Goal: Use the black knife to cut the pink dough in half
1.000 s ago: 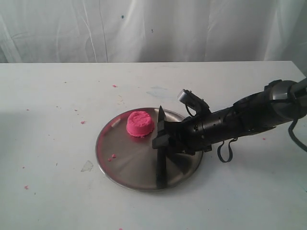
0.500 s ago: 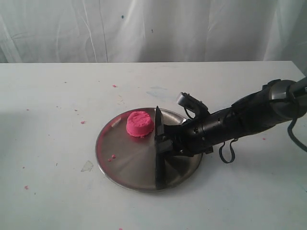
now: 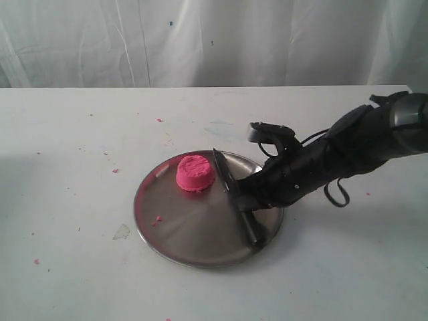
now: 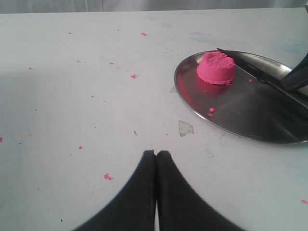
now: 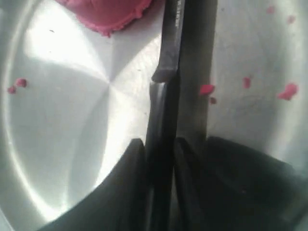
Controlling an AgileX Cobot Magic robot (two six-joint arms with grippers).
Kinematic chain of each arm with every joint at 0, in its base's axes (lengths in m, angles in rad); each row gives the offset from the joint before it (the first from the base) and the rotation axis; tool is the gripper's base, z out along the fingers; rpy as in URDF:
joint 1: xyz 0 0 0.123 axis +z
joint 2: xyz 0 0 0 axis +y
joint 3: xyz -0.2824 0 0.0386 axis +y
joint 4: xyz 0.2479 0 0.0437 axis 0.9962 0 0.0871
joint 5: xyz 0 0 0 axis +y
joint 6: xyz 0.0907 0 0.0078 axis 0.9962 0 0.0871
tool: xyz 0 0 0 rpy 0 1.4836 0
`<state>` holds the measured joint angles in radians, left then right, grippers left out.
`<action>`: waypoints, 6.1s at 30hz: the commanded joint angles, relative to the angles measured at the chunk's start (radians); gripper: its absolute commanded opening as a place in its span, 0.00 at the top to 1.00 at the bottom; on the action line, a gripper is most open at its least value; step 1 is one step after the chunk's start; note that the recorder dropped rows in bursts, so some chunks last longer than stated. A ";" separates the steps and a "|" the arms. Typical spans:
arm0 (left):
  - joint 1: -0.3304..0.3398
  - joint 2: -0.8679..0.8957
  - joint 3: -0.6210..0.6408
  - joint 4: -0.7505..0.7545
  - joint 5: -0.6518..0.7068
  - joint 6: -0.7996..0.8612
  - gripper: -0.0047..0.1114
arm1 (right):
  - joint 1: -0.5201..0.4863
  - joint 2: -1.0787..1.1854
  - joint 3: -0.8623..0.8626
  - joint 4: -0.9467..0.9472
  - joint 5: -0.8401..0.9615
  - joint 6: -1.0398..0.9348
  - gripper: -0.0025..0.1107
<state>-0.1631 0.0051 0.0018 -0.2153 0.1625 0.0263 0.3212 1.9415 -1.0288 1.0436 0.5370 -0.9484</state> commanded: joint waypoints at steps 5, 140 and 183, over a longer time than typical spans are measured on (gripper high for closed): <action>0.001 -0.005 -0.002 -0.008 -0.005 0.000 0.96 | -0.001 -0.095 -0.039 -0.481 0.021 0.266 0.83; -0.051 0.951 -0.504 -1.529 0.117 1.001 0.45 | 0.606 -0.604 0.023 -0.626 -0.068 0.769 0.91; -0.051 0.951 -0.561 -1.529 0.154 1.108 0.96 | 0.605 -0.604 0.023 -0.599 -0.150 0.767 0.91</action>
<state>-0.2100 0.9582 -0.5660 -1.7229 0.3458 1.0744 0.9278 1.3510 -1.0014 0.4340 0.4630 -0.1773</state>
